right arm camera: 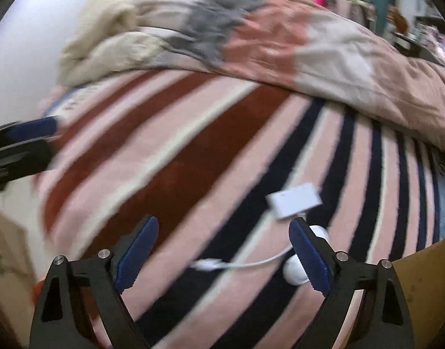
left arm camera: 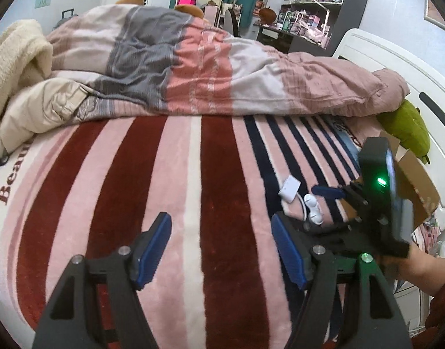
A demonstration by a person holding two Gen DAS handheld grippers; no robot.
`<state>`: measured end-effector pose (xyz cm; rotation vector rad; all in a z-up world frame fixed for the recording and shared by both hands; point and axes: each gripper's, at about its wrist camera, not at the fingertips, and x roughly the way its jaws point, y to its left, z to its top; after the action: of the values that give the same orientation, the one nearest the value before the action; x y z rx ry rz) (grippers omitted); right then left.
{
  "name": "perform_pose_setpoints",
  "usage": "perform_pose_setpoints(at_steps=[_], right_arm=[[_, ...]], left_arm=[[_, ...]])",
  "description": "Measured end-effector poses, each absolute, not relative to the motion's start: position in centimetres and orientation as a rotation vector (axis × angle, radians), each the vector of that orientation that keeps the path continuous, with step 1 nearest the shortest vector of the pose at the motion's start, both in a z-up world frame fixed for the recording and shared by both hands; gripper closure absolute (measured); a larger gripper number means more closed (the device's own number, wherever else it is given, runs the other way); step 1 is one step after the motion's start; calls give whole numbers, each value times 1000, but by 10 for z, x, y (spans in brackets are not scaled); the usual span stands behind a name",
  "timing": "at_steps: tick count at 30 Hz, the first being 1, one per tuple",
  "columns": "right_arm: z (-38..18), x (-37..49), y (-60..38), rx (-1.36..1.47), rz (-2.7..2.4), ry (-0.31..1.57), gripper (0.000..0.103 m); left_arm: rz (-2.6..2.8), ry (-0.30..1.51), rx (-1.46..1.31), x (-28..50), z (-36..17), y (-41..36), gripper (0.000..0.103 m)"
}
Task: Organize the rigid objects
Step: 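Move the right gripper to the white USB hub and close on it, then carry the USB hub into the cardboard box and open the right gripper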
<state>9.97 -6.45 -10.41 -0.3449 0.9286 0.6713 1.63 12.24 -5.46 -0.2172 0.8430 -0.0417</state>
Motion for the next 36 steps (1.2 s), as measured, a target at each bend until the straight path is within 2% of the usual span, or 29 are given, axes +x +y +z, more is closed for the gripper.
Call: perform_pose_setpoints(at_steps=[3,5,9,10,16,24,25,26,30,31,32,36], right_arm=[[-126,126,-68,-373,586,931,25],[-133,137,-70,-389,556,935,33],[-141,151,-73,-359,573,949,39],[-140,150,-73,-359,583,944,47],[-127,130,-68,-362,669,914,47],[-60,67,-49,-366,936,777,47],[-51,59,-48,-369,964,756,47],[-41,52,-47,-370,989,732,47],[-5,24,-53,-375,1064,635,47],[0,21,-56,-372,1069,621,47],[9,17,-60,-366,1075,599,47],[31,11,-82,-345,1070,540,47]], left_arm=[[-52,857,-229,21,-65,124,35],[-49,866,-234,26,-70,125,35],[-44,885,-242,33,-76,127,35],[-46,887,-243,33,-76,127,35],[-72,887,-249,35,-69,120,35],[-185,845,-310,25,-34,103,36],[-209,838,-322,24,-28,101,39],[-222,832,-324,22,-23,97,48],[-257,817,-289,17,3,77,70],[-273,811,-282,16,10,71,81],[-280,800,-273,14,16,65,84],[-281,769,-224,10,44,43,85]])
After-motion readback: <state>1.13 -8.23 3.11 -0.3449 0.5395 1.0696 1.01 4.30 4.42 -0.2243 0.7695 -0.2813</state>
